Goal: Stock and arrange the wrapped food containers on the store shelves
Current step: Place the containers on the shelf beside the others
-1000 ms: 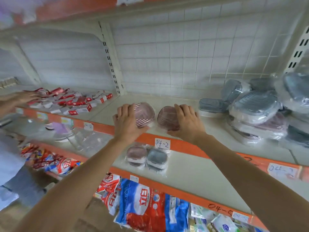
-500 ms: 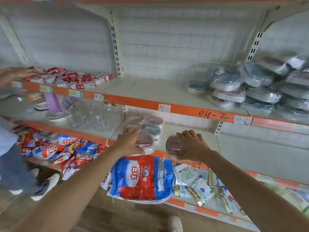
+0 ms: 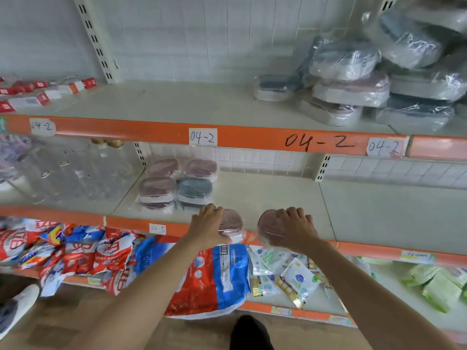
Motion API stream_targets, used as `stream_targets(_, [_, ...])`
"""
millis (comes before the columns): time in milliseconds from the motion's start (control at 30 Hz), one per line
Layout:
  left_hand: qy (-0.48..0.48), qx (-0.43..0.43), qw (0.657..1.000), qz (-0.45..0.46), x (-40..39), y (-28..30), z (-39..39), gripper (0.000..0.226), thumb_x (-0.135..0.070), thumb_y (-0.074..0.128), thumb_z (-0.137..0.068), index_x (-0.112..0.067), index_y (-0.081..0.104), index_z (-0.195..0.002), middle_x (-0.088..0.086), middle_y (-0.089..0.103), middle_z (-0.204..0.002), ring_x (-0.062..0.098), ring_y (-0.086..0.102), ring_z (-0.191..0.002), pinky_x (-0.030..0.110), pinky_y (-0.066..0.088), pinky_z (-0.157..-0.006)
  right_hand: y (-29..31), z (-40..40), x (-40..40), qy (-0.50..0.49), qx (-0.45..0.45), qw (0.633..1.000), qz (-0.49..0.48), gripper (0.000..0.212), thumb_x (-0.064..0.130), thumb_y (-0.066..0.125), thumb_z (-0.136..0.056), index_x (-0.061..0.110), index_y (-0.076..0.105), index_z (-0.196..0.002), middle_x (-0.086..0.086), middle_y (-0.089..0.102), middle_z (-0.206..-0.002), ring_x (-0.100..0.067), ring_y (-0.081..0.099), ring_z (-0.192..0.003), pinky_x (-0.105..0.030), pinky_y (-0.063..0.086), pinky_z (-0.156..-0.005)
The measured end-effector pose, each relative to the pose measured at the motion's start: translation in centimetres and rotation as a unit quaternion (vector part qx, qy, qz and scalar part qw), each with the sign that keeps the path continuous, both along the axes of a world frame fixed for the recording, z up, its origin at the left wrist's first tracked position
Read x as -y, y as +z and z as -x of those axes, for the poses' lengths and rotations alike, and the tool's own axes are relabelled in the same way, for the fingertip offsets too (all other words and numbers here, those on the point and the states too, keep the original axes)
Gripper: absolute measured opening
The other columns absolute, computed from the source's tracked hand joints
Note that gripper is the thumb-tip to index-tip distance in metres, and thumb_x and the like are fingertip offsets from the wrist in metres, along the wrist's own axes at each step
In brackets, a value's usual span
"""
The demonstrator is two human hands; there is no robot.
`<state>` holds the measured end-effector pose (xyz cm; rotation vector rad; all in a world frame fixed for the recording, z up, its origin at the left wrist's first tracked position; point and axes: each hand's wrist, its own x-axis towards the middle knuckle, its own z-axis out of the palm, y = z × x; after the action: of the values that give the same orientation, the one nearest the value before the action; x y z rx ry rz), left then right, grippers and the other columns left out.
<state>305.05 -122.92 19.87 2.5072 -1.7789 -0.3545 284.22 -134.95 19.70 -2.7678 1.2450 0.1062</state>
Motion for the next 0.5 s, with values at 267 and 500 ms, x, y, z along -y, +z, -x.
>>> stream_targets(267, [-0.019, 0.036, 0.999, 0.022, 10.5, -9.2, -1.8, 0.078, -0.050, 0.068, -0.076, -0.023, 0.035, -0.141, 0.001, 0.033, -0.144, 0.022, 0.027, -0.134, 0.044, 0.023, -0.112, -9.2, -2.3, 8.3, -0.068, 0.005, 0.998, -0.013, 0.071, 0.062, 0.055, -0.080, 0.023, 0.036, -0.136, -0.004, 0.033, -0.139, -0.022, 0.026, -0.132, -0.043, 0.017, -0.110])
stream_targets(500, [-0.004, 0.102, 0.993, 0.050, 8.3, -10.8, 0.1, 0.051, -0.028, 0.049, -0.093, -0.015, 0.031, -0.138, 0.008, 0.030, -0.139, 0.027, 0.023, -0.135, 0.037, 0.027, -0.109, -9.4, -3.2, 7.2, -0.050, -0.032, 0.996, 0.072, 0.048, 0.036, 0.052, -0.090, 0.019, 0.038, -0.132, -0.006, 0.038, -0.132, -0.024, 0.035, -0.121, -0.035, 0.029, -0.099])
